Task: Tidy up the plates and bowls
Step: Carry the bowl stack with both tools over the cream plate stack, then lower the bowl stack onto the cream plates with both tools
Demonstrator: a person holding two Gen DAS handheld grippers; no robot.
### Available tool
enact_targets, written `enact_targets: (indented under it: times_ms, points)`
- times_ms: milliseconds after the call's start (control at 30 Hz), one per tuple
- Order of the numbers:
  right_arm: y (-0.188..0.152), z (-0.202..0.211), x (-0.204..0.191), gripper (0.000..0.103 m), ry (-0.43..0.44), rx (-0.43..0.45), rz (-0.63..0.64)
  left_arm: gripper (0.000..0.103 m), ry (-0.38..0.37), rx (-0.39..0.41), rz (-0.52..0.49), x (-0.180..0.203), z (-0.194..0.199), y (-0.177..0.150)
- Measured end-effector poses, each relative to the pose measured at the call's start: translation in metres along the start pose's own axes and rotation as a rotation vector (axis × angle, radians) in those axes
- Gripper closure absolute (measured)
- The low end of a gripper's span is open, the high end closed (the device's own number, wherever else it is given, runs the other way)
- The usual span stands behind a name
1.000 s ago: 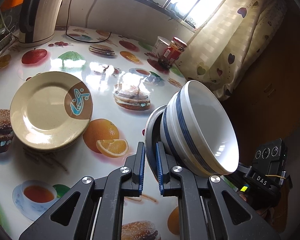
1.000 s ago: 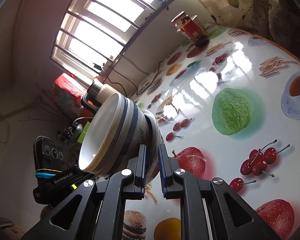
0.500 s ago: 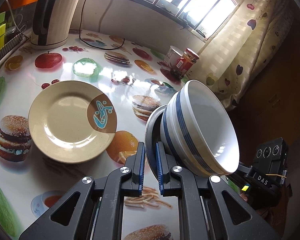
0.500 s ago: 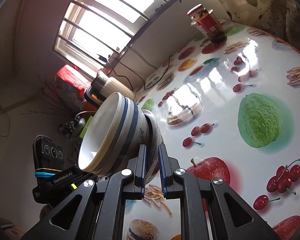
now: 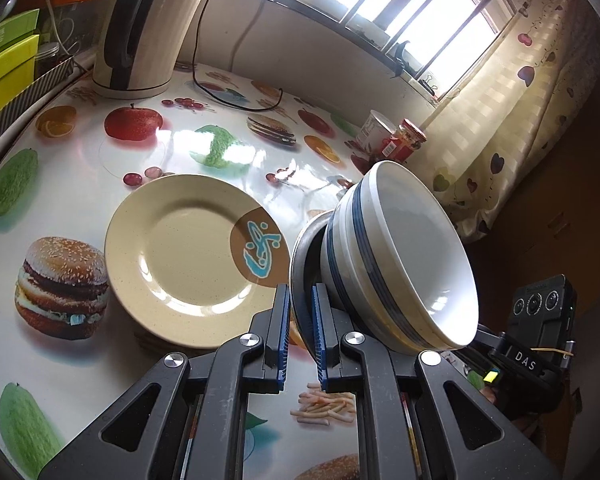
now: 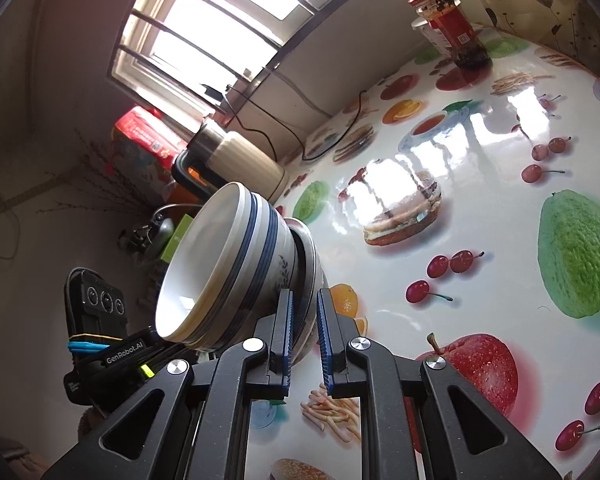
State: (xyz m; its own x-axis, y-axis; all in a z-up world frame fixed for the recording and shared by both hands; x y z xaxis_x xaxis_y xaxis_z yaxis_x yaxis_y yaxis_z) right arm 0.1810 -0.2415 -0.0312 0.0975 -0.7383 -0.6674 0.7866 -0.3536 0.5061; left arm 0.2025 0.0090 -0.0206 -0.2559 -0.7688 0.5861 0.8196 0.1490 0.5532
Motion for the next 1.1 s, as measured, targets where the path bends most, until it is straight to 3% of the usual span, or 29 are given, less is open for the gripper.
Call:
enact_targets:
  times_ms: [1100]
  points:
    - [0.013,-0.081,-0.032,0.091,0.03,-0.104,0.038,0.092,0.07,0.028,0.078,-0.066,0.01,0.027]
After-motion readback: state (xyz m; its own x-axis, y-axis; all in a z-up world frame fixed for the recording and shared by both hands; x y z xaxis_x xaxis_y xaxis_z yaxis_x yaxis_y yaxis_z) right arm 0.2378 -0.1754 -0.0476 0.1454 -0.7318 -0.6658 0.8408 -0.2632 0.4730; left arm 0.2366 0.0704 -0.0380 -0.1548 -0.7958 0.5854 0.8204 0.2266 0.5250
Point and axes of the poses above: each gripper's, at about its wrist camera, not at the fingertips, and z roughly against the way its jaws point, x to its right, y to its top, the point moved 4 cm from there along -z, roughly the way its jaws point, and after that the axes turned 8 degrees about -y, right-handed, at the moved point
